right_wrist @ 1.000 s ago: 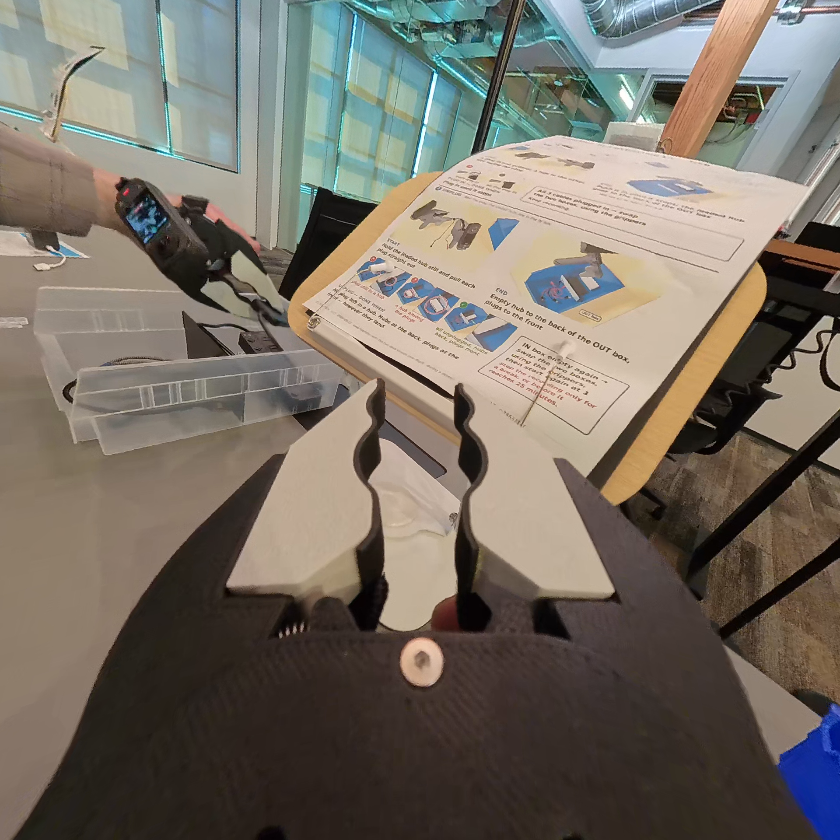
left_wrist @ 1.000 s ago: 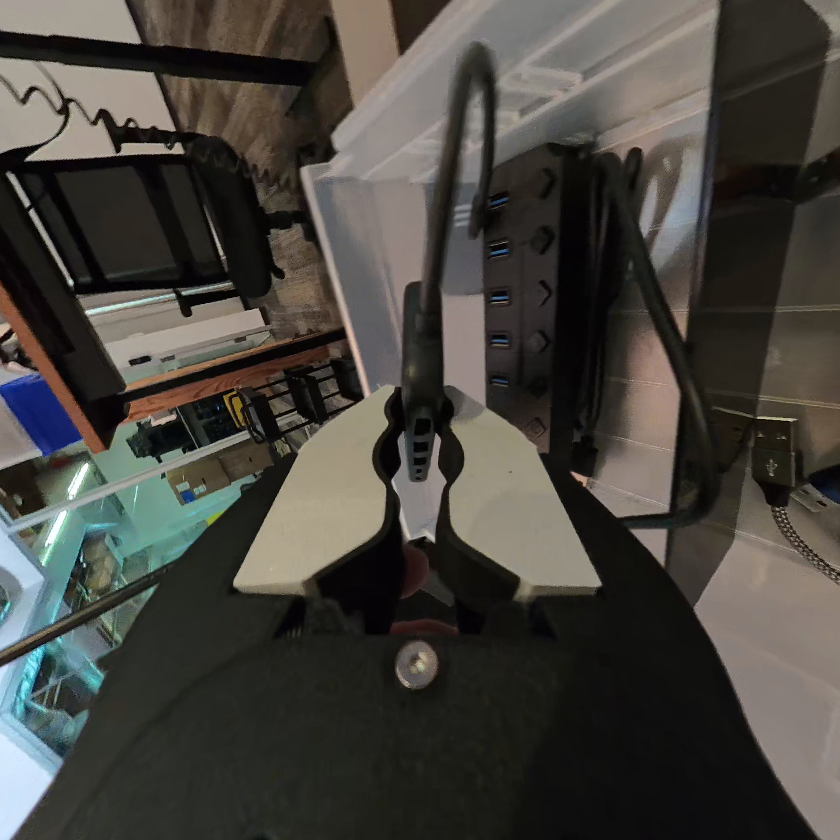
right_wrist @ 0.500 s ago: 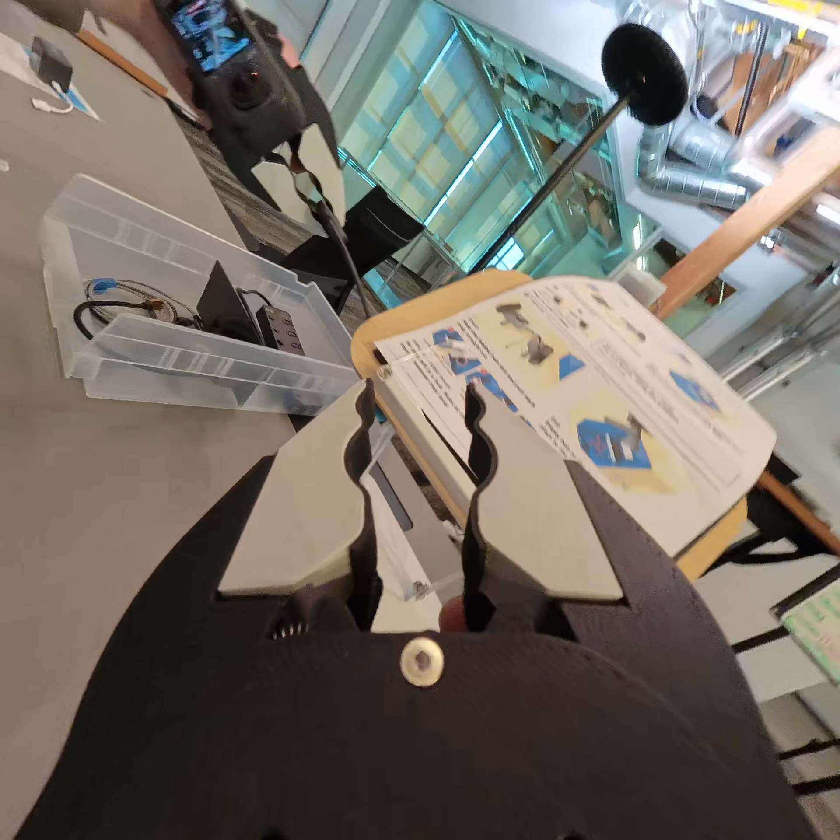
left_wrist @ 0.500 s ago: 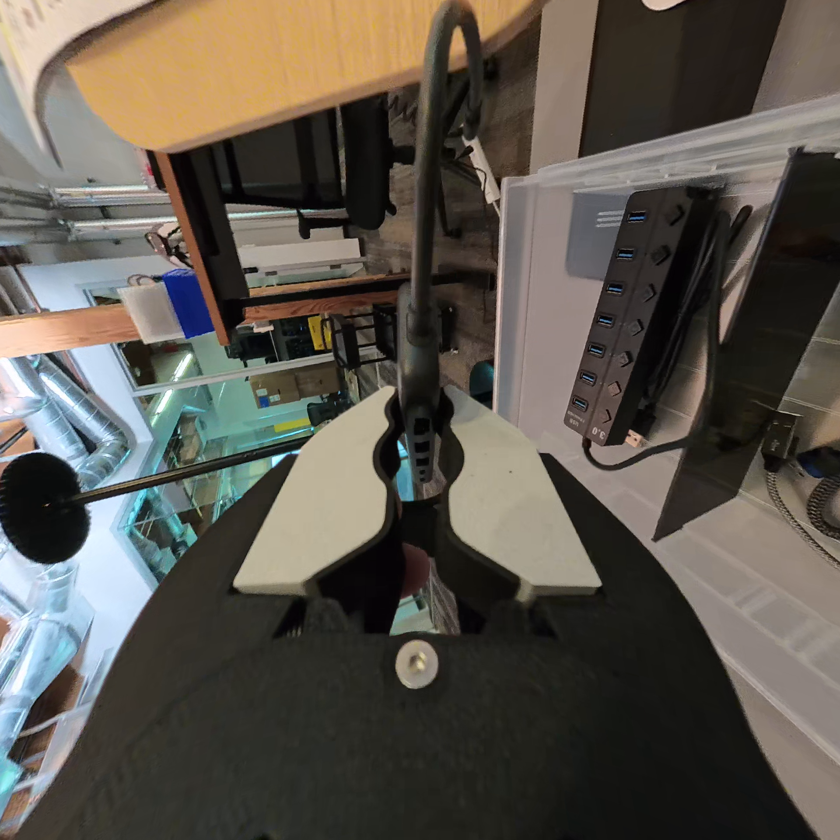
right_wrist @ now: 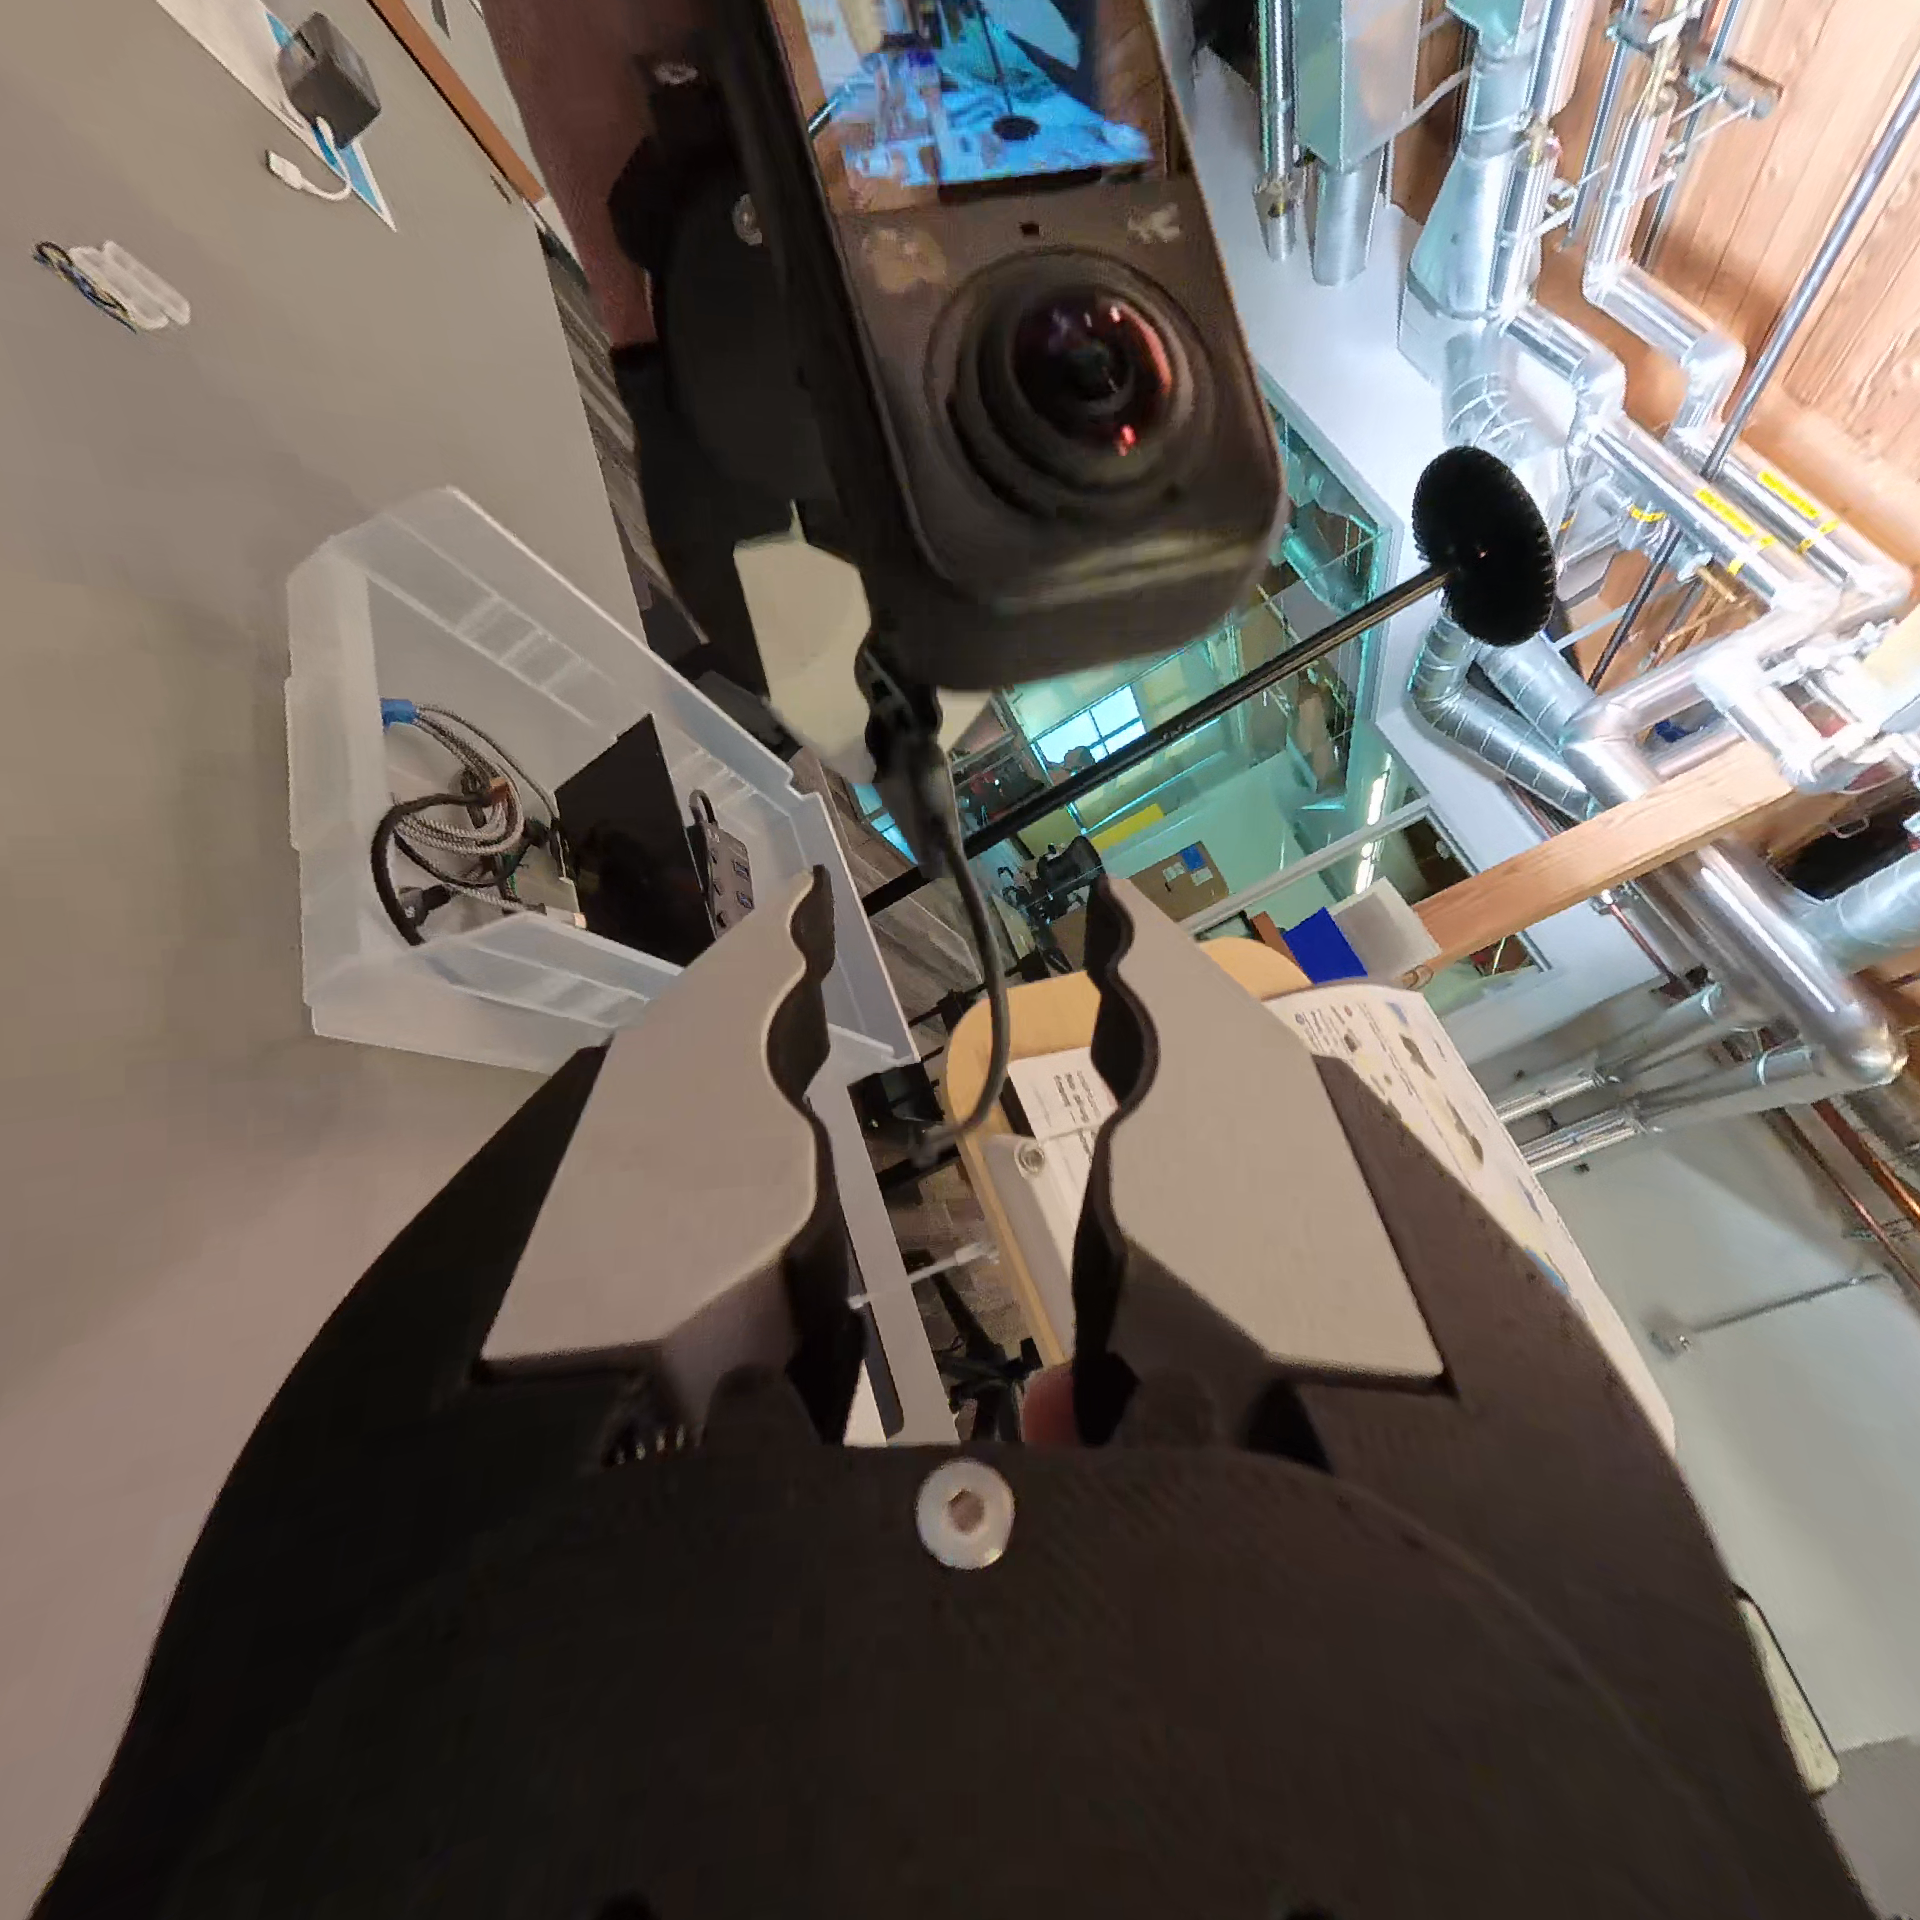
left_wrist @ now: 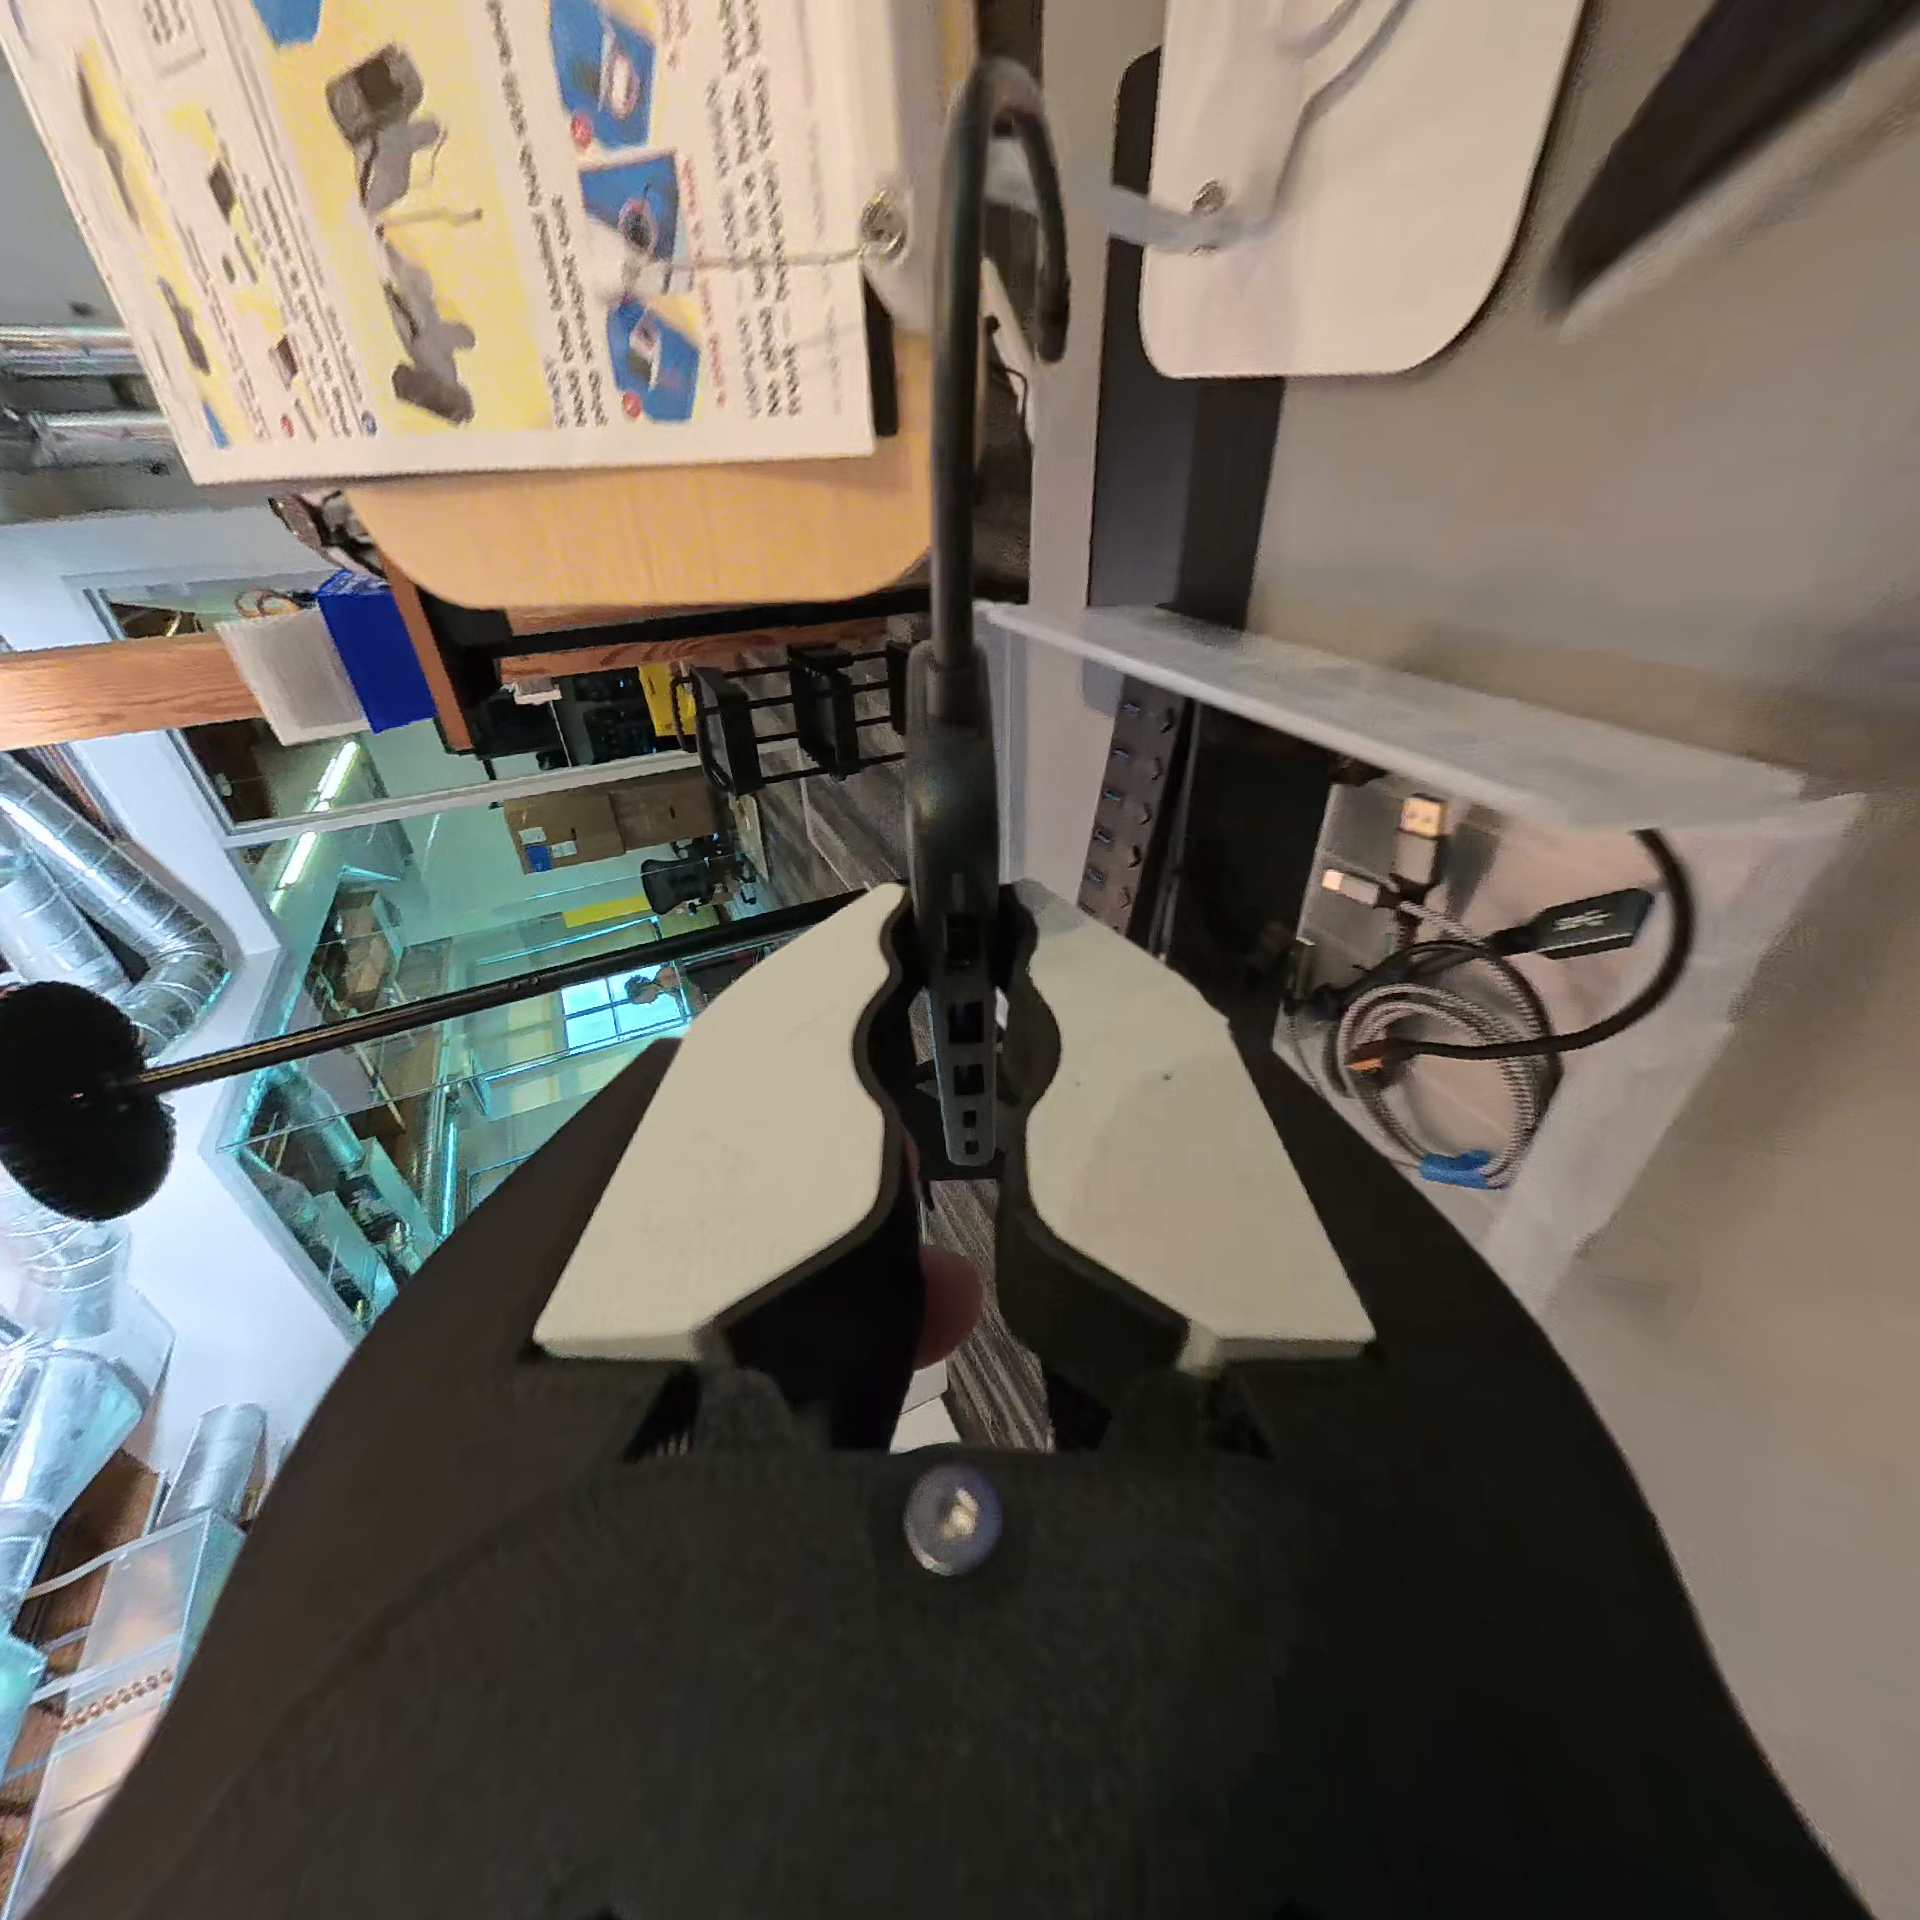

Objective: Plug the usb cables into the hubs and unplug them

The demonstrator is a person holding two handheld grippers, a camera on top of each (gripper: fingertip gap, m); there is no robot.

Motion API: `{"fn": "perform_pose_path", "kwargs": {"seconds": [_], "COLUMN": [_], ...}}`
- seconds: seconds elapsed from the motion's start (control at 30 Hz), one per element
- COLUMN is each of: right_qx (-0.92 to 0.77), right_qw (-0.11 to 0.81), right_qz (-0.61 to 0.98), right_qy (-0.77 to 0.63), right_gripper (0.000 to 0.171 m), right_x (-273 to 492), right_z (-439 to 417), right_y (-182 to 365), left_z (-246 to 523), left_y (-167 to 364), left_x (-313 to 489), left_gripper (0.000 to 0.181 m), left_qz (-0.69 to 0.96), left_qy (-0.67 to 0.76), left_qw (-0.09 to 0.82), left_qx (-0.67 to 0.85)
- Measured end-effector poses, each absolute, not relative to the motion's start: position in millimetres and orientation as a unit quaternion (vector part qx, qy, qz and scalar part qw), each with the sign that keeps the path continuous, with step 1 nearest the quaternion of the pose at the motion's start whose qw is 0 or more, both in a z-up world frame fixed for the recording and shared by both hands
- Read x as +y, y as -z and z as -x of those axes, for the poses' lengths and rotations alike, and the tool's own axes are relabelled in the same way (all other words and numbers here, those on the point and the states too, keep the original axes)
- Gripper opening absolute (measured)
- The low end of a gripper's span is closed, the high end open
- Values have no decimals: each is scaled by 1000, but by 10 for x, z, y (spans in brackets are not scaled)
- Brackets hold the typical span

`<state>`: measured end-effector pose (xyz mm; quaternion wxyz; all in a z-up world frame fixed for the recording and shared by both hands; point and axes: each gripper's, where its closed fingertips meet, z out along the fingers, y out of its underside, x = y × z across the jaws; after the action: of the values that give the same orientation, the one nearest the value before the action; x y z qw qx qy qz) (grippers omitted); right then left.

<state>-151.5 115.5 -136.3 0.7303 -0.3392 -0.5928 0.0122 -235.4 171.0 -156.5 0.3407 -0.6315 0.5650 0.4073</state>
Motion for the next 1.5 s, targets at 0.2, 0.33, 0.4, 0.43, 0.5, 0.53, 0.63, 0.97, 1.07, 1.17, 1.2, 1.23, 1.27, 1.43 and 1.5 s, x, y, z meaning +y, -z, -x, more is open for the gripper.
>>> {"fn": "perform_pose_path", "kwargs": {"seconds": [0.2,0.33,0.4,0.43,0.5,0.53,0.63,0.97,1.07,1.17,1.2,1.23,1.27,1.43,1.5], "right_qx": [-608,-619,-621,-625,-634,-636,-631,-620,-627,-639,-640,-641,-645,-651,-650], "right_qw": [717,709,708,704,694,690,686,652,640,628,626,624,620,627,632], "right_qz": [339,338,337,336,340,344,353,345,331,318,314,313,312,308,316], "right_qy": [15,17,16,12,-10,-25,-83,-269,-296,-310,-316,-320,-320,-298,-281], "right_gripper": [42,24,16,15,12,11,10,9,9,9,9,9,10,12,13], "right_x": [1140,1163,1160,1154,1130,1122,1091,970,915,855,835,827,823,860,911], "right_z": [1628,1640,1629,1626,1619,1613,1585,1333,1256,1214,1204,1194,1187,1161,1169], "right_y": [1509,1611,1615,1625,1661,1672,1653,1495,1477,1492,1488,1484,1498,1518,1528], "left_z": [1964,1739,1709,1703,1692,1683,1636,1961,1897,1832,1803,1787,1779,1757,1778], "left_y": [1735,1706,1724,1728,1742,1741,1706,1555,1607,1608,1603,1610,1633,1686,1692], "left_x": [1421,1290,1250,1242,1228,1226,1205,1094,1030,1021,1020,1018,1008,991,1008], "left_gripper": [13,13,12,12,12,13,14,63,45,28,24,22,21,13,13], "left_qz": [629,620,616,614,616,612,599,632,619,610,607,606,605,614,621], "left_qy": [-373,-347,-351,-351,-343,-344,-338,-261,-226,-219,-215,-213,-211,-209,-219], "left_qw": [327,338,326,323,322,323,335,370,396,419,429,433,431,429,423], "left_qx": [599,617,626,629,632,635,644,629,639,636,633,632,635,629,622]}}
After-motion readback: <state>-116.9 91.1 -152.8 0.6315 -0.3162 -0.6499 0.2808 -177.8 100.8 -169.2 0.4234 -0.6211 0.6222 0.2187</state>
